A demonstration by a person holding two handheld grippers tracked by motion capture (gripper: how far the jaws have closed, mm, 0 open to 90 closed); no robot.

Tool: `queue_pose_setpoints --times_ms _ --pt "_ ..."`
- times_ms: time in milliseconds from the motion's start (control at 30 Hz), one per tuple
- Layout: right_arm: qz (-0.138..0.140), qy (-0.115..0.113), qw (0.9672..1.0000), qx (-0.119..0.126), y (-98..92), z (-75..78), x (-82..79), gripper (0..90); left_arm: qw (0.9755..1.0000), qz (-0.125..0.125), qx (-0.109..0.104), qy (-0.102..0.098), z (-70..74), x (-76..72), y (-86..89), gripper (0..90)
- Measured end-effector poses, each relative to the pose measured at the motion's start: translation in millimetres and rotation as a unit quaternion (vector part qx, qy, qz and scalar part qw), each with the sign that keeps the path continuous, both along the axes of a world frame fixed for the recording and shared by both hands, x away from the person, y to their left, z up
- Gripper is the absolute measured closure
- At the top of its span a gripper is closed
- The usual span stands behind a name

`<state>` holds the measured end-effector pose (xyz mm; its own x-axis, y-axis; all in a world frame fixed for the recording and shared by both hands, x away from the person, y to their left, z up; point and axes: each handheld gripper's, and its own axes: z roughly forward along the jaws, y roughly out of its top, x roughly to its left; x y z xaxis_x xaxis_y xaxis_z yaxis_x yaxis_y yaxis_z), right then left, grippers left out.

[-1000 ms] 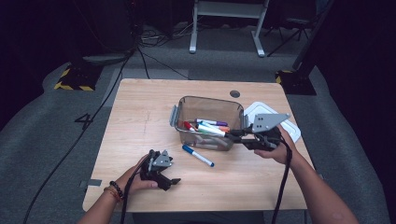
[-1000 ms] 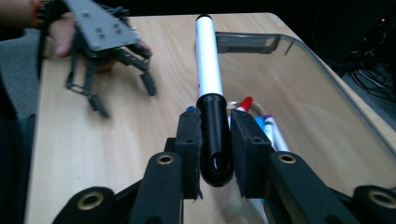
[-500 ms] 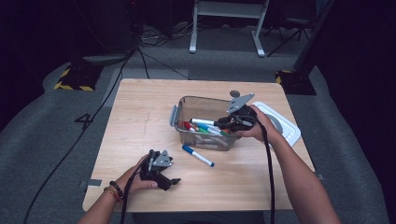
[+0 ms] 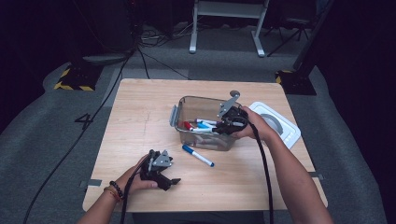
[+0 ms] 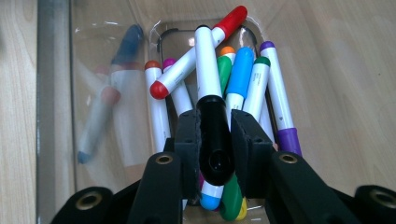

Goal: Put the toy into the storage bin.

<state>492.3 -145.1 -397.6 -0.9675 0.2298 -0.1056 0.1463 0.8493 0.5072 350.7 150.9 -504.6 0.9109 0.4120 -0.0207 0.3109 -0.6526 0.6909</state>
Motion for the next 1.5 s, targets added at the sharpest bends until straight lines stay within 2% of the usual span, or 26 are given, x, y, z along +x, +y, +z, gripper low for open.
queue_pose_setpoints --times_ms 67,200,267,300,367,467,500,667,700,733,867,933,967,1033,1133,1167,1300,1333,1400,1500 --pt "-0.008 -0.004 0.9999 0.005 -1.1 1.3 -0.3 70.0 1.0 0.0 0.0 0.0 0.0 -0.1 0.0 13.5" --pt "-0.03 -0.014 0.9987 0.038 -8.7 8.1 -1.6 63.9 1.0 0.0 0.0 0.0 0.0 0.0 0.0 13.5" --pt "-0.038 -0.018 0.9981 0.045 -11.4 10.5 -2.8 60.7 1.0 0.0 0.0 0.0 0.0 0.0 0.0 13.5" --pt "-0.046 -0.019 0.9968 0.062 -15.2 14.1 -4.6 60.1 1.0 0.0 0.0 0.0 0.0 0.0 0.0 13.5" --pt "-0.049 -0.026 0.9953 0.079 -18.8 18.8 -8.9 59.1 1.0 0.0 0.0 0.0 0.0 0.0 0.0 13.5" --pt "-0.062 -0.035 0.9903 0.119 -25.8 30.0 -19.1 55.6 1.0 0.0 0.0 0.0 0.0 0.0 0.0 13.5" --pt "-0.068 -0.038 0.9883 0.131 -27.8 33.8 -23.1 54.3 1.0 0.0 0.0 0.0 0.0 0.0 0.0 13.5" --pt "-0.063 -0.059 0.9799 0.179 -36.8 50.6 -51.1 47.2 1.0 0.0 0.0 0.0 0.0 -0.1 0.0 13.5" --pt "-0.063 -0.059 0.9799 0.179 -36.8 50.6 -51.1 47.2 1.0 0.0 0.0 0.0 0.0 -0.1 0.0 13.5" --pt "-0.066 -0.072 0.9777 0.186 -39.4 53.4 -65.5 43.9 1.0 0.0 0.0 0.0 0.0 -0.1 0.0 13.5" --pt "-0.061 -0.08 0.9751 0.197 -42.5 50.4 -88.7 41.2 1.0 0.0 0.0 0.0 0.0 -0.1 0.0 13.5" --pt "-0.059 -0.082 0.9747 0.2 -43.0 49.3 -94.6 40.8 1.0 0.0 0.0 0.0 0.0 0.0 0.0 13.5" --pt "-0.055 -0.077 0.9721 0.214 -44.9 45.8 -106.2 40.8 1.0 0.0 0.0 0.0 0.0 0.0 0.0 13.5" --pt "-0.049 -0.08 0.9718 0.216 -44.3 41.1 -115.3 40.8 1.0 0.0 0.0 0.0 0.0 0.0 0.0 13.5" --pt "-0.039 -0.067 0.9721 0.221 -40.3 27.6 -126.9 41.0 1.0 0.0 0.0 0.0 0.0 -0.1 0.0 13.5" --pt "-0.039 -0.067 0.9721 0.221 -40.3 27.6 -126.9 41.0 1.0 0.0 0.0 0.0 0.0 -0.1 0.0 13.5" --pt "-0.042 -0.049 0.9771 0.203 -25.8 -2.7 -131.6 41.0 1.0 0.0 0.0 0.0 0.0 -0.1 0.0 13.5" --pt "-0.046 -0.046 0.9798 0.189 -18.0 -16.3 -128.1 40.9 1.0 0.0 0.0 0.0 0.0 -0.1 0.0 13.5" --pt "-0.048 -0.038 0.9835 0.17 -10.2 -28.8 -123.0 40.5 1.0 0.0 0.0 0.0 0.0 -0.1 0.0 13.5" --pt "-0.053 -0.019 0.9861 0.156 1.1 -46.3 -114.3 40.5 1.0 0.0 0.001 0.0 0.1 0.0 0.1 13.5"
